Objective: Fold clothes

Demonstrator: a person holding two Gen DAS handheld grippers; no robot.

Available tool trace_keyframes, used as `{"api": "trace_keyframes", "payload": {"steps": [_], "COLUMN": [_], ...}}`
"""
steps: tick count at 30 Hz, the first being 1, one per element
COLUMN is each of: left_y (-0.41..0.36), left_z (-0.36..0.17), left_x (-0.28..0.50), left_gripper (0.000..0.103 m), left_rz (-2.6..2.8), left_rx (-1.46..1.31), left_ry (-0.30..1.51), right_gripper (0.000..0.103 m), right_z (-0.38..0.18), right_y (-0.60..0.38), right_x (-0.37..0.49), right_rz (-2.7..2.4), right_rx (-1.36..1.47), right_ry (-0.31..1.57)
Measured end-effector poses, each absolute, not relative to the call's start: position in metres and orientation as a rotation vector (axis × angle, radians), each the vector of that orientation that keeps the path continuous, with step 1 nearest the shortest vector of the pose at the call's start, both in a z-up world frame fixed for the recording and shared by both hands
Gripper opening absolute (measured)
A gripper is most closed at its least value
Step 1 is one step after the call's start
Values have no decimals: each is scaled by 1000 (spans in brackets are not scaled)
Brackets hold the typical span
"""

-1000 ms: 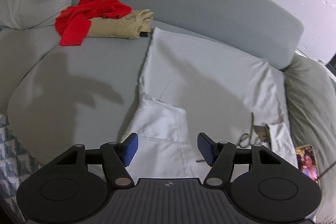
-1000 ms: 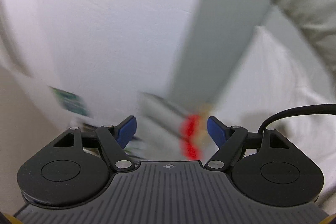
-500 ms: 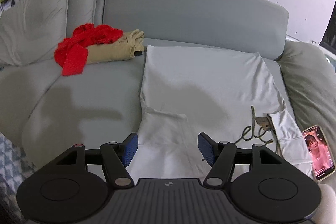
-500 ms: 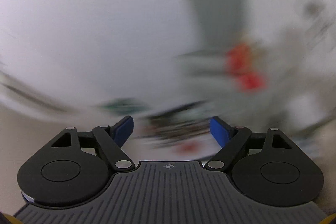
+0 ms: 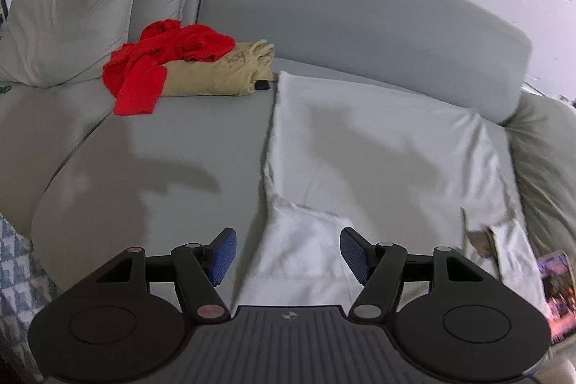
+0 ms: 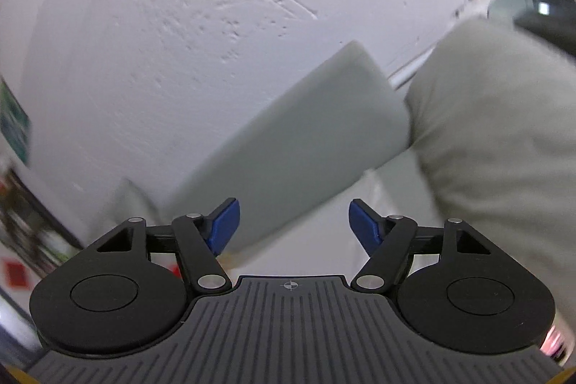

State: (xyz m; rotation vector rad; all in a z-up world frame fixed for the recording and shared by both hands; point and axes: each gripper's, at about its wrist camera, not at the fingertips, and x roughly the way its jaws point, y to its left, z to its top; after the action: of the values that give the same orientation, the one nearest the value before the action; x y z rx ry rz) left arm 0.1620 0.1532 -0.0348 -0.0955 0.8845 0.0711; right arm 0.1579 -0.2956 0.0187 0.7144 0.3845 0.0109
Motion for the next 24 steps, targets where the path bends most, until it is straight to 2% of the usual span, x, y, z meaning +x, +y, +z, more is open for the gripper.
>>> {"api": "trace_keyframes", "payload": {"steps": [6, 10, 12, 18, 24], "left_y": [159, 160, 160, 180, 212], "left_z": [-39, -42, -55, -118, -153], "left_x": [221, 265, 290, 372, 435], "left_gripper": [64, 70, 70, 53, 48], "left_rz": [76, 69, 77, 64, 45], "left_rx": [-63, -61, -53, -96, -215], "left_ry": [883, 853, 852, 871, 882], "right_gripper": [73, 73, 73, 66, 65], "right_z": [-6, -13, -24, -90, -140], "right_y": [-292, -292, -290, -296, -319], "right_x": [222, 260, 286, 374, 437], "right_rz": [-28, -57, -70, -98, -104], "right_rx": [639, 578, 517, 452, 510], "right_ry": [480, 506, 549, 740, 731]}}
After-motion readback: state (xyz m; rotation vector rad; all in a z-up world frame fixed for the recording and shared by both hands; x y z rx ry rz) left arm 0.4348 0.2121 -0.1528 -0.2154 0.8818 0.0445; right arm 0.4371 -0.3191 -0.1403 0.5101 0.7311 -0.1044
